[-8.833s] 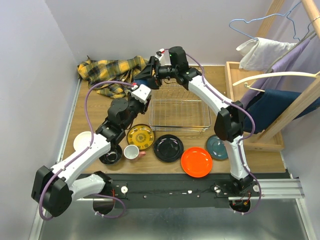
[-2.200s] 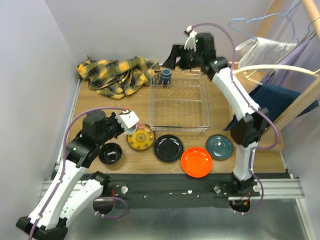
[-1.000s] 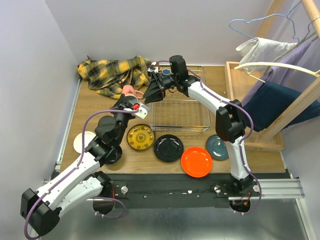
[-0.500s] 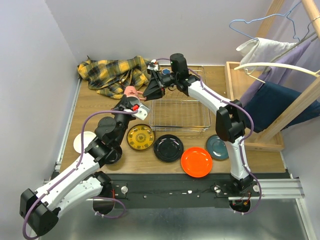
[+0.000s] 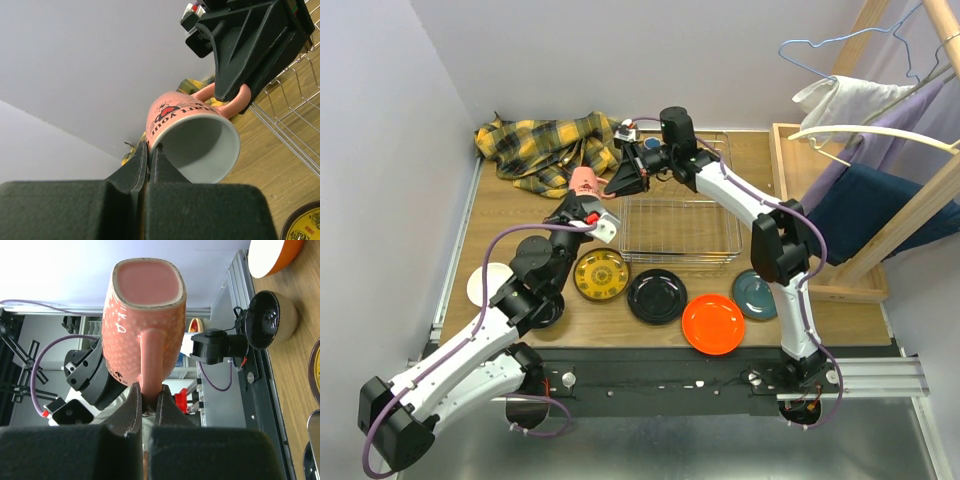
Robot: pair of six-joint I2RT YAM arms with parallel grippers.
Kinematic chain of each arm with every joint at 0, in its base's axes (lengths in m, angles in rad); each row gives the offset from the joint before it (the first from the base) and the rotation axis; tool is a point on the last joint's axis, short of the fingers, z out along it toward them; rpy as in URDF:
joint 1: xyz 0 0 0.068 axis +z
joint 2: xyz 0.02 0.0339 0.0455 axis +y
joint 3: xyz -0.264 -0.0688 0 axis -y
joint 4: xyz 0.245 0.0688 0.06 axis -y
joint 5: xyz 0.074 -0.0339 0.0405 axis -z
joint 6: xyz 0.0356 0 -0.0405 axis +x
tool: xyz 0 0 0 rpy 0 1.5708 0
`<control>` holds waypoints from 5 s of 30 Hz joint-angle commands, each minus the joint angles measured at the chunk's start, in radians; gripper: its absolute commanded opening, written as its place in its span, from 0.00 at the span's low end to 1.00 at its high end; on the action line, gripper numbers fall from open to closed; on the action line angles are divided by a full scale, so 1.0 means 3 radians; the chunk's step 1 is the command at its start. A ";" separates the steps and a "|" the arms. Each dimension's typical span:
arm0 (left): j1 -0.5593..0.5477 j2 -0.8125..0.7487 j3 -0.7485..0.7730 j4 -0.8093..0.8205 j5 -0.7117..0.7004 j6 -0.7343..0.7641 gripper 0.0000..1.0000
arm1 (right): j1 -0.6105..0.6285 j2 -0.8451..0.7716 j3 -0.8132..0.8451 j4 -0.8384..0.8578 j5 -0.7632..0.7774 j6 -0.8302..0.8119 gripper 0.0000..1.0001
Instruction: Load the mixed dishes into the dish rack
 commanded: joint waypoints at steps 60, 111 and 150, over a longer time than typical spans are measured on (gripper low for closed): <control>0.0172 -0.0186 0.0206 -0.1424 -0.0144 -0.0404 0.67 | -0.1522 0.1046 0.1148 -0.0641 0.1256 -0.6330 0.01; 0.0188 -0.0181 -0.0224 -0.0933 -0.0149 -0.0557 0.69 | -0.1496 0.0642 0.1087 -0.0568 0.1302 -0.6522 0.01; 0.0188 0.0064 -0.0249 -0.0898 -0.0144 -0.0598 0.70 | -0.1522 0.1337 0.1271 -0.1214 0.1332 -0.6867 0.02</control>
